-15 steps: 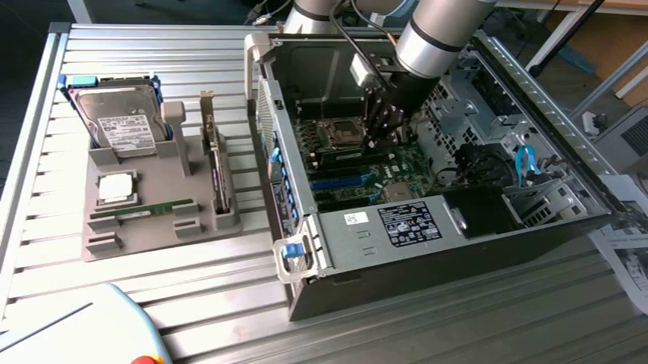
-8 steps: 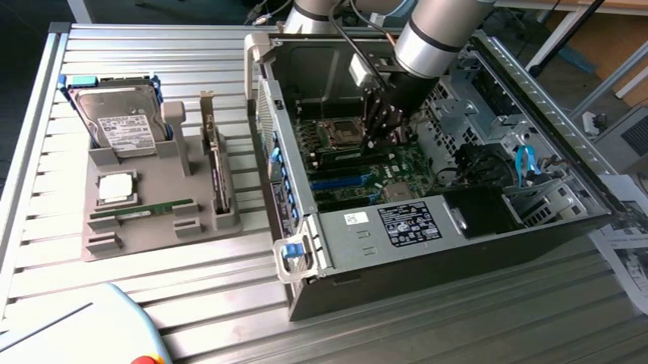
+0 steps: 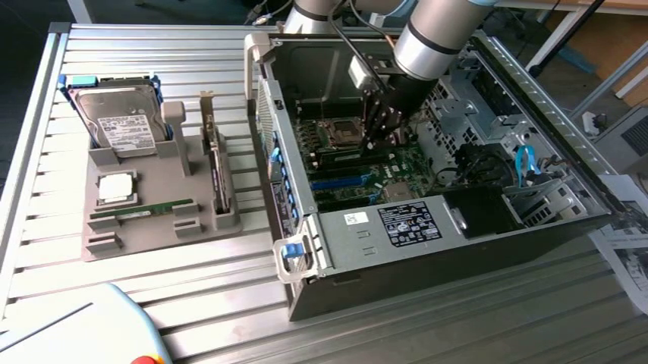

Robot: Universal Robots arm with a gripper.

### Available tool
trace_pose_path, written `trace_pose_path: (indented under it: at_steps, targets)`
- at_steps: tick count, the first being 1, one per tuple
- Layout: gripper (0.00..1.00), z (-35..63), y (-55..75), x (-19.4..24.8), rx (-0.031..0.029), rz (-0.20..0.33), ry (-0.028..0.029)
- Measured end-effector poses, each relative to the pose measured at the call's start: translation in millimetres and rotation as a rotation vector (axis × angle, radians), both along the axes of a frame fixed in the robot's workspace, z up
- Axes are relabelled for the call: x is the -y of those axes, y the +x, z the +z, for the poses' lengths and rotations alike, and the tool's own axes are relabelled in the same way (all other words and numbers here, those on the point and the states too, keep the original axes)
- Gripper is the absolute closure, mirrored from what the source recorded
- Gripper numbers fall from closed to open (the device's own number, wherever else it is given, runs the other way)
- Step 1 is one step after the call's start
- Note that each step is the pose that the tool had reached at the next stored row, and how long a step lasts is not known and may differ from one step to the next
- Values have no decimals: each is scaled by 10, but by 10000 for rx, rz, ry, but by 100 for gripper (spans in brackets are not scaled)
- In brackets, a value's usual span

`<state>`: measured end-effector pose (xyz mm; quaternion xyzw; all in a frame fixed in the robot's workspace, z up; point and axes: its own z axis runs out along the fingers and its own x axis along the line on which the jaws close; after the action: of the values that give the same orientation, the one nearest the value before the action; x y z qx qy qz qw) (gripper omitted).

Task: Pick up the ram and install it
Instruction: 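Insert the ram into the slot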

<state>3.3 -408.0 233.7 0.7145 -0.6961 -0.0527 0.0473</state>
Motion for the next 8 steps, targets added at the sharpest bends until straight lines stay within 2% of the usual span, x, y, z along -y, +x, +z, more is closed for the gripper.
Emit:
trace_pose_path:
  at_steps: [4, 8]
  targets:
    - [87, -2, 1, -1, 1, 1, 3]
    - [87, -2, 1, -1, 1, -118, -18]
